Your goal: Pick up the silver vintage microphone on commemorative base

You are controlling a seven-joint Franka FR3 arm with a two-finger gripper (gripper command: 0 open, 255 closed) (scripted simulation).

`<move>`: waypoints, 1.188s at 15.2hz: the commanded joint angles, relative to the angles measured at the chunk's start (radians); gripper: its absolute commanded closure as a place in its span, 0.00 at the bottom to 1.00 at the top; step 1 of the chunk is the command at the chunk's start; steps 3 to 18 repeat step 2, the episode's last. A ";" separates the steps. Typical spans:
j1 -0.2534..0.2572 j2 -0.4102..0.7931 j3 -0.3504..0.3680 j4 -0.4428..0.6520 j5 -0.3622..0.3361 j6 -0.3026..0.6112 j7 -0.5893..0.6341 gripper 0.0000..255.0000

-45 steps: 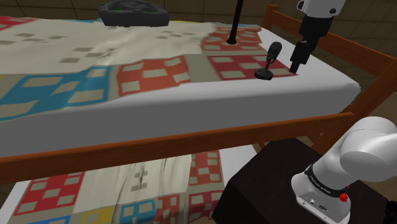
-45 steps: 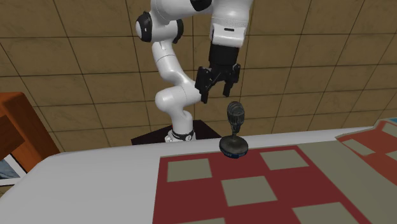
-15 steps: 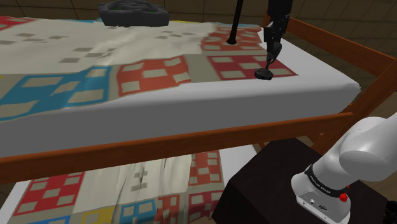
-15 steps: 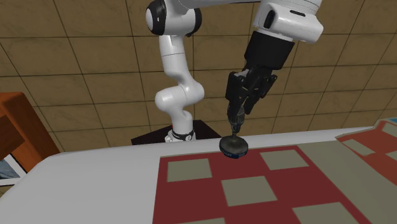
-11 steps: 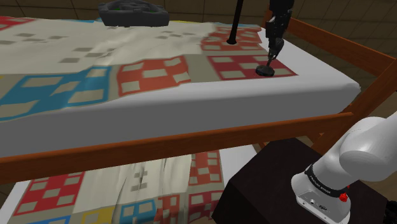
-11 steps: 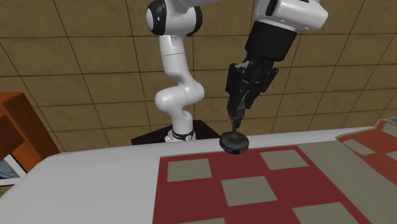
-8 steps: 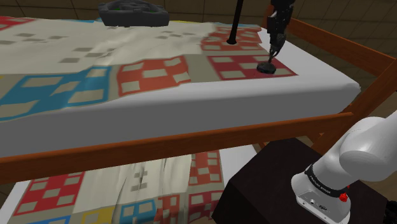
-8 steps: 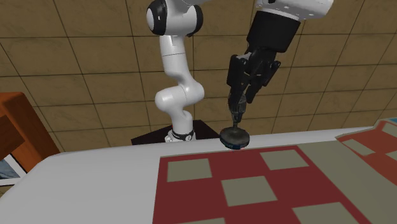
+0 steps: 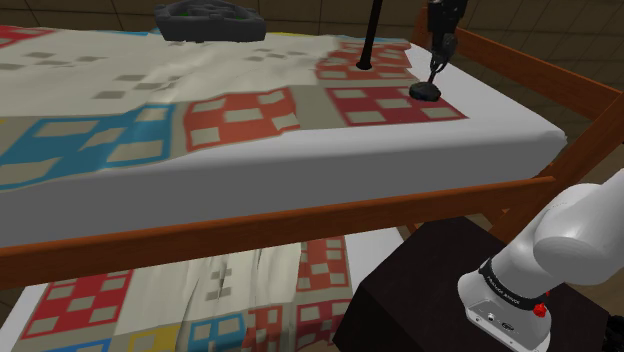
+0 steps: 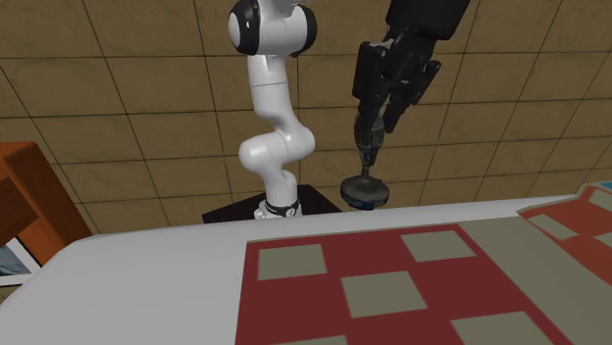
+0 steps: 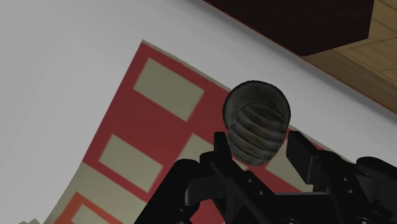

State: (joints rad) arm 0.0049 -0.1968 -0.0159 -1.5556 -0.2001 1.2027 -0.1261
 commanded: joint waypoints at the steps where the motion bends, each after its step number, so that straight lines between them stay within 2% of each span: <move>1: -0.001 0.011 0.000 0.029 -0.001 -0.018 -0.005 1.00; 18: -0.001 0.011 0.000 0.030 -0.001 -0.018 -0.005 1.00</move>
